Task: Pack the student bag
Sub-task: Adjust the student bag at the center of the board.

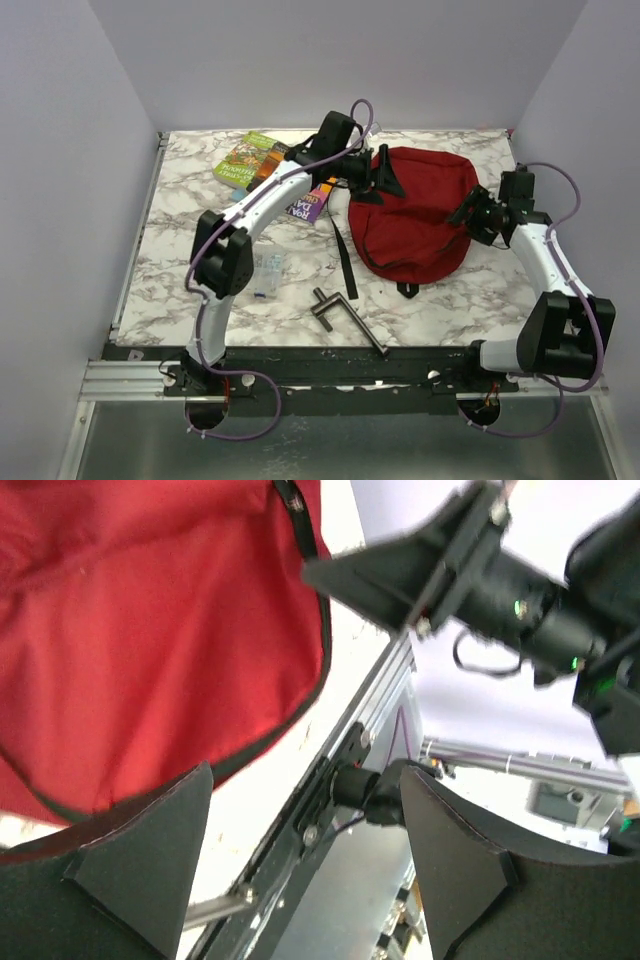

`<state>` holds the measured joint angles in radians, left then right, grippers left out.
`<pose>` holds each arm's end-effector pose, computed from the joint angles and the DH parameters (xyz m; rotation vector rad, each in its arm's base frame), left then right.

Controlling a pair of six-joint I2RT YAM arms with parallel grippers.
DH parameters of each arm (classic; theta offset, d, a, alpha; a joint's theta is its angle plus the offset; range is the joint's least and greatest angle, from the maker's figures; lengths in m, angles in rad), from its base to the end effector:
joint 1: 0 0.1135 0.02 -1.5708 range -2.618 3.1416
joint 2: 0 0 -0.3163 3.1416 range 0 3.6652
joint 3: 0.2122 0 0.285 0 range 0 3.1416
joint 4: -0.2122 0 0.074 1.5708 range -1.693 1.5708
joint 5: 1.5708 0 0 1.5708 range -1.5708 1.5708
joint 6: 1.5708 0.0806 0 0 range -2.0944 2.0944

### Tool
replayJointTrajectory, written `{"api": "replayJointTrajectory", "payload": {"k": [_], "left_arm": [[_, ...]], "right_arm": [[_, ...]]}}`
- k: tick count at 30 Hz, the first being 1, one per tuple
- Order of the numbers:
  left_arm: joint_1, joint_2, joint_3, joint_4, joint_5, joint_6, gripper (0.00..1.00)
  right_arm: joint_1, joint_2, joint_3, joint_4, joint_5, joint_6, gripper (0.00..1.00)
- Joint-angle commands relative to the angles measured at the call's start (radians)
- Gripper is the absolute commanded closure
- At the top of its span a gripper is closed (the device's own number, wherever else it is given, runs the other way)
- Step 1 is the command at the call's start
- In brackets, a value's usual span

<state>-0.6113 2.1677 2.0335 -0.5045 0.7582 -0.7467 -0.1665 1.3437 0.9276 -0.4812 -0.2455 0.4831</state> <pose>0.4500 -0.3830 0.3183 0.3213 2.4563 -1.5203 0.3216 -0.0342 0.2450 0.6898 2.3841 0.4389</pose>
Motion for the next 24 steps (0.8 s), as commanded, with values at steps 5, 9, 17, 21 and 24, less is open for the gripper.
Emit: {"api": "replayJointTrajectory", "payload": {"k": [5,9,17,21,24], "left_arm": [[-0.052,-0.218,-0.349,-0.100,-0.108,0.122,0.22],[-0.070,-0.241,-0.472,-0.043,-0.149,0.029,0.22],[-0.049,-0.237,-0.580,0.122,-0.157,-0.098,0.22],[-0.029,-0.236,-0.625,0.165,-0.151,-0.111,0.21],[-0.014,-0.239,-0.657,0.171,-0.150,-0.114,0.21]], "right_arm": [[0.110,0.146,0.124,-0.043,0.217,-0.034,0.37],[0.128,0.090,-0.028,0.030,0.068,0.020,0.35],[0.335,0.022,-0.290,0.212,-0.220,0.202,0.28],[0.335,-0.023,-0.191,0.069,-0.095,0.120,0.24],[0.334,-0.052,-0.113,-0.027,0.005,0.056,0.17]]}}
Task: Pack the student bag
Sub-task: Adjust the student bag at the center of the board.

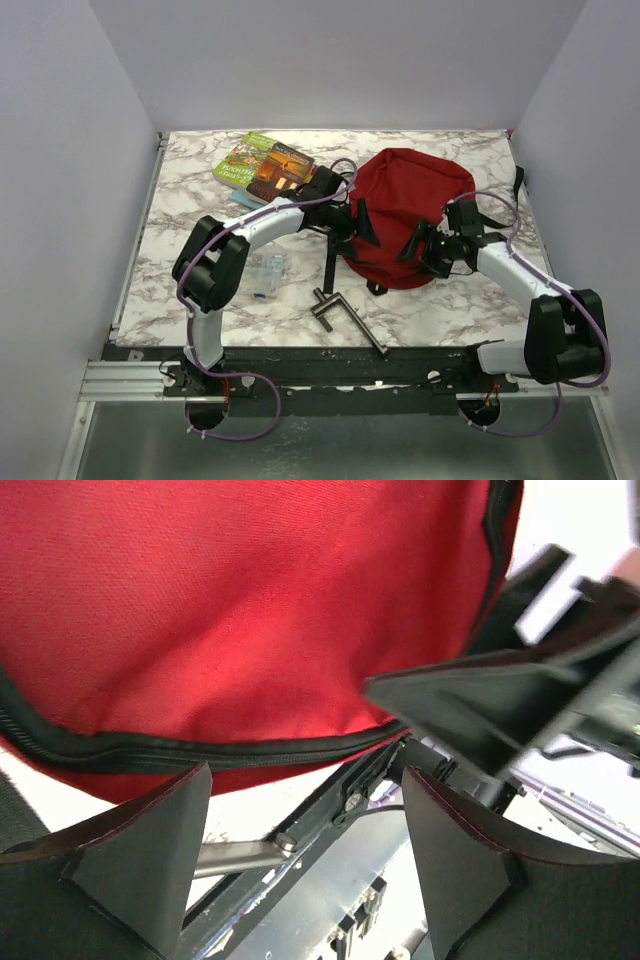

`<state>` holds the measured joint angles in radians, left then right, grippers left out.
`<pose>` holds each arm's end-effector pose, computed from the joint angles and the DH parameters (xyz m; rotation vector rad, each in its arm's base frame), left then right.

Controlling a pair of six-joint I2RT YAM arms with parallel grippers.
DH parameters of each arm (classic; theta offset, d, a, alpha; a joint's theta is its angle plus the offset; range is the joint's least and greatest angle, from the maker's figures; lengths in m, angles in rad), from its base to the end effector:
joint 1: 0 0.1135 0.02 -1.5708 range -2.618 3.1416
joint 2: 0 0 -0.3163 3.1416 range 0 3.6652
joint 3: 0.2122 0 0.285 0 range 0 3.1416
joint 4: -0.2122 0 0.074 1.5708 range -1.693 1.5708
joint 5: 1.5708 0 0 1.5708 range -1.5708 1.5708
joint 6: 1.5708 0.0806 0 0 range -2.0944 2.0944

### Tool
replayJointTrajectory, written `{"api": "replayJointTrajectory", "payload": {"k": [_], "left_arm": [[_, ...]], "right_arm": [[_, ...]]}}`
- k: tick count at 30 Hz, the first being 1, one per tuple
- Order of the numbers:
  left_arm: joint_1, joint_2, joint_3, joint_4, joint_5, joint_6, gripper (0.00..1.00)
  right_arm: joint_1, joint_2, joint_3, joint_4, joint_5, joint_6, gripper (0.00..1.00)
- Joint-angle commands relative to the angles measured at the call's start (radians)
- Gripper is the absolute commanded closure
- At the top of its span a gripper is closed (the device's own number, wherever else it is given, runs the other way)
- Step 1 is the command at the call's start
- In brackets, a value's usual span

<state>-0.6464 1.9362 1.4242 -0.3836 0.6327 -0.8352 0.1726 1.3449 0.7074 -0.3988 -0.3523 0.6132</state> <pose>0.3642 -0.3345 0.2162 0.0555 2.7750 -1.3194 0.2760 0.0763 0.1754 0.4599 2.6536 0.7243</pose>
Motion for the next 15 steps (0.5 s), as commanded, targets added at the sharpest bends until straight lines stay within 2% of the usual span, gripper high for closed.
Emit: {"api": "replayJointTrajectory", "payload": {"k": [1,7,10,13,15], "left_arm": [[0.025,-0.017,-0.062,0.059,-0.029,-0.021,0.21],[0.044,-0.131,-0.144,0.071,-0.088,0.020,0.20],[0.077,-0.168,-0.183,0.092,-0.077,0.006,0.19],[0.107,-0.170,-0.204,0.110,-0.043,-0.012,0.19],[0.116,-0.161,-0.216,0.121,-0.033,-0.022,0.19]], "right_arm": [[-0.005,-0.055,0.128,-0.145,0.141,-0.089,0.16],[-0.007,-0.077,0.201,-0.308,0.340,-0.110,0.16],[-0.007,-0.107,0.225,-0.347,0.311,-0.078,0.15],[-0.008,-0.148,0.195,-0.305,0.240,-0.041,0.16],[-0.009,-0.135,0.201,-0.283,0.249,-0.039,0.16]]}}
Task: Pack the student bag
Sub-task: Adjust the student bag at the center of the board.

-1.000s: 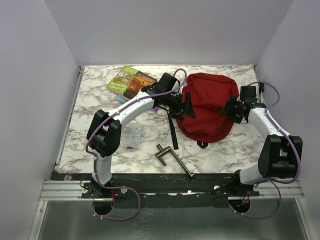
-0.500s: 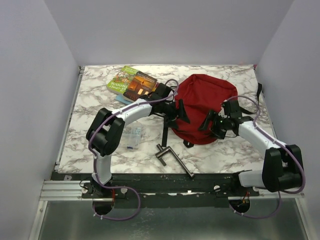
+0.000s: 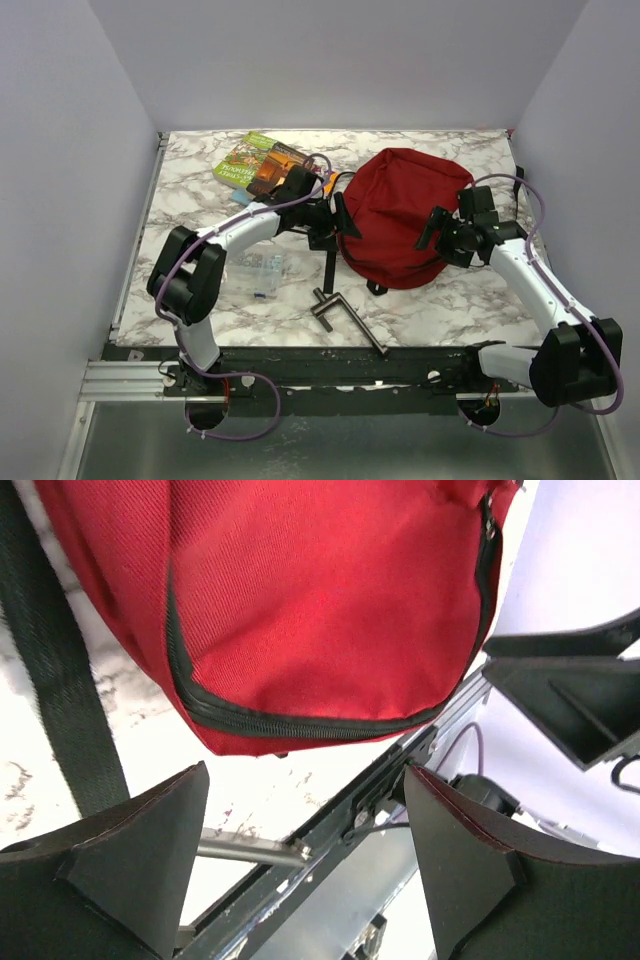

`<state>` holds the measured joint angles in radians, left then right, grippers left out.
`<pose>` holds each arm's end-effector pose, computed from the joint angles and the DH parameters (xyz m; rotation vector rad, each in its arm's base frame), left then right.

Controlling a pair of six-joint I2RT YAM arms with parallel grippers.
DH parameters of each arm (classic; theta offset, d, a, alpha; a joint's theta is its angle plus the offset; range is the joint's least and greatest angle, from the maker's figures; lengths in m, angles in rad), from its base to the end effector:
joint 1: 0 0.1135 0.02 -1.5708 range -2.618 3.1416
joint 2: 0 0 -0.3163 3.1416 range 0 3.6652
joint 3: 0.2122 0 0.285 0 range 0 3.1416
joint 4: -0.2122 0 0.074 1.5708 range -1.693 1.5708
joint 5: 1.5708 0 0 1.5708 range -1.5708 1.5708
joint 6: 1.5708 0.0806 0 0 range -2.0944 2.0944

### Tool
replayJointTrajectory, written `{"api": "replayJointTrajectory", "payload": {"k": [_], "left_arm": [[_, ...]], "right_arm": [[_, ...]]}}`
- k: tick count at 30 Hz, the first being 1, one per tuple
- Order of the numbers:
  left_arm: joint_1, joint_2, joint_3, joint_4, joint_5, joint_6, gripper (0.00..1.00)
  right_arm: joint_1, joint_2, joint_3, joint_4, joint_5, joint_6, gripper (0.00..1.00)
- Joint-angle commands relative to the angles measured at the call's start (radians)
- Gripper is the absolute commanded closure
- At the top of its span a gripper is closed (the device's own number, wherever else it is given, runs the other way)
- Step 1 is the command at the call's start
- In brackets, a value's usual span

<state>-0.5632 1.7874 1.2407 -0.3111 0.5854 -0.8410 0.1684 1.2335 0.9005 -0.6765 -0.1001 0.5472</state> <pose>0.3563 -0.2777 0.2221 -0.0732 2.6988 -1.2626 0.2750 0.0549 0.2471 0.4567 2.5836 0.3879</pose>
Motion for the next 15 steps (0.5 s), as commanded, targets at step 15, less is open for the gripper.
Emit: {"api": "replayJointTrajectory", "payload": {"k": [15], "left_arm": [[0.034,0.207,0.091,0.125,0.048,-0.096,0.39]], "right_arm": [[-0.004,0.205,-0.209,0.385,-0.263,0.142,0.40]]}}
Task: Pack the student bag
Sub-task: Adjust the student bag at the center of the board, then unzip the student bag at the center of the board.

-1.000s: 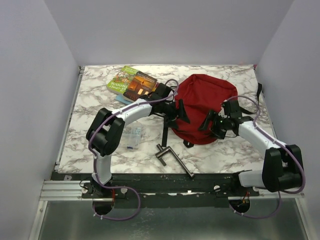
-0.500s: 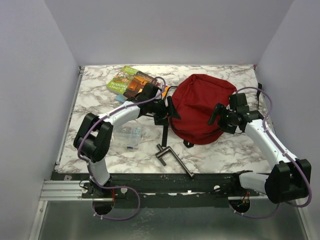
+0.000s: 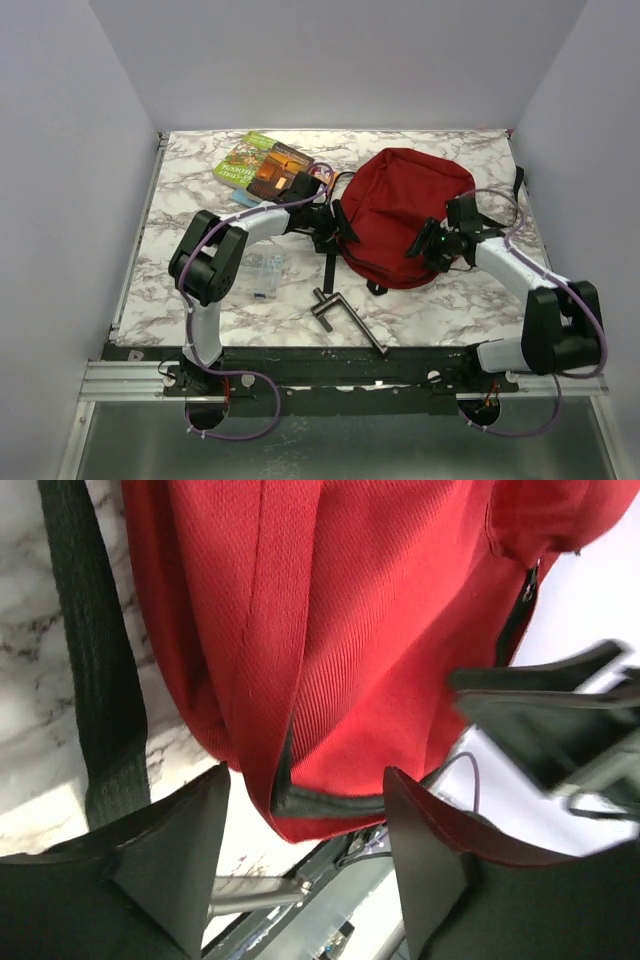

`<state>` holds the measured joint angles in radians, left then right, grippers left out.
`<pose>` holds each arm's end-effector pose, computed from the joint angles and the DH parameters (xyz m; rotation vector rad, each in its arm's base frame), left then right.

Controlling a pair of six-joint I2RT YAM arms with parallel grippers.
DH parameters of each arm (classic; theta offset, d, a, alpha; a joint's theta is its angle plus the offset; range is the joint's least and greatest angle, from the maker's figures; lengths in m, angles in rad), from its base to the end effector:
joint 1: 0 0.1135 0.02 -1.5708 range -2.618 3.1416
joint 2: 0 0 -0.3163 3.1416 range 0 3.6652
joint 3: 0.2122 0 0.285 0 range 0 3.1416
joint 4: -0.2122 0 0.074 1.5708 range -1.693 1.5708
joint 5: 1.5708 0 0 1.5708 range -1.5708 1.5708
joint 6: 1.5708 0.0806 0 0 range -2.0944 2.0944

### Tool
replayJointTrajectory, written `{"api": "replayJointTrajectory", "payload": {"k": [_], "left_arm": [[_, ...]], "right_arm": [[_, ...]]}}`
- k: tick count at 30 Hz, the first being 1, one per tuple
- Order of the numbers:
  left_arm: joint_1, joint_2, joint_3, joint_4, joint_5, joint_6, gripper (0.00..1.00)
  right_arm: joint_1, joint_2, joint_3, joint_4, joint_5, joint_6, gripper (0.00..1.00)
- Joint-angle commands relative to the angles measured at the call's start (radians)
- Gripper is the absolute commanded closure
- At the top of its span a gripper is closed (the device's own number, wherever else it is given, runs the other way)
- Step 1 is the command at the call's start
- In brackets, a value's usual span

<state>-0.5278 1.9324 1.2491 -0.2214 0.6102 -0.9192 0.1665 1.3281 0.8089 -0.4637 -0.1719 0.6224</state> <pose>0.3848 -0.2778 0.1699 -0.2410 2.7579 -1.2799 0.2943 0.0634 0.2067 0.5249 2.5644 0.5126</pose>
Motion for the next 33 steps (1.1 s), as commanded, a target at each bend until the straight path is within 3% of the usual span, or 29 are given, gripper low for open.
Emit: {"api": "replayJointTrajectory", "payload": {"k": [1,5,11,19,21,26,33], "left_arm": [[0.000,0.079,0.098,0.036,0.022,-0.018,0.43],[0.004,0.124,0.158,0.031,0.034,-0.017,0.66],[0.014,0.126,0.172,0.013,0.035,0.012,0.79],[0.015,0.109,0.161,0.008,0.052,0.038,0.82],[0.018,0.105,0.162,0.007,0.053,0.046,0.82],[0.018,0.106,0.175,0.005,0.082,0.046,0.82],[0.018,0.112,0.204,0.001,0.117,0.037,0.82]], "right_arm": [[-0.003,0.118,-0.150,0.195,-0.206,0.072,0.40],[-0.005,0.083,-0.116,0.090,-0.087,0.002,0.39],[-0.061,0.045,0.037,-0.029,0.222,-0.068,0.36],[-0.074,0.160,0.219,-0.056,0.512,-0.160,0.46],[-0.074,0.186,0.233,-0.049,0.523,-0.187,0.47],[-0.074,0.238,0.230,-0.051,0.528,-0.229,0.64],[-0.074,0.270,0.219,-0.057,0.497,-0.241,0.74]]}}
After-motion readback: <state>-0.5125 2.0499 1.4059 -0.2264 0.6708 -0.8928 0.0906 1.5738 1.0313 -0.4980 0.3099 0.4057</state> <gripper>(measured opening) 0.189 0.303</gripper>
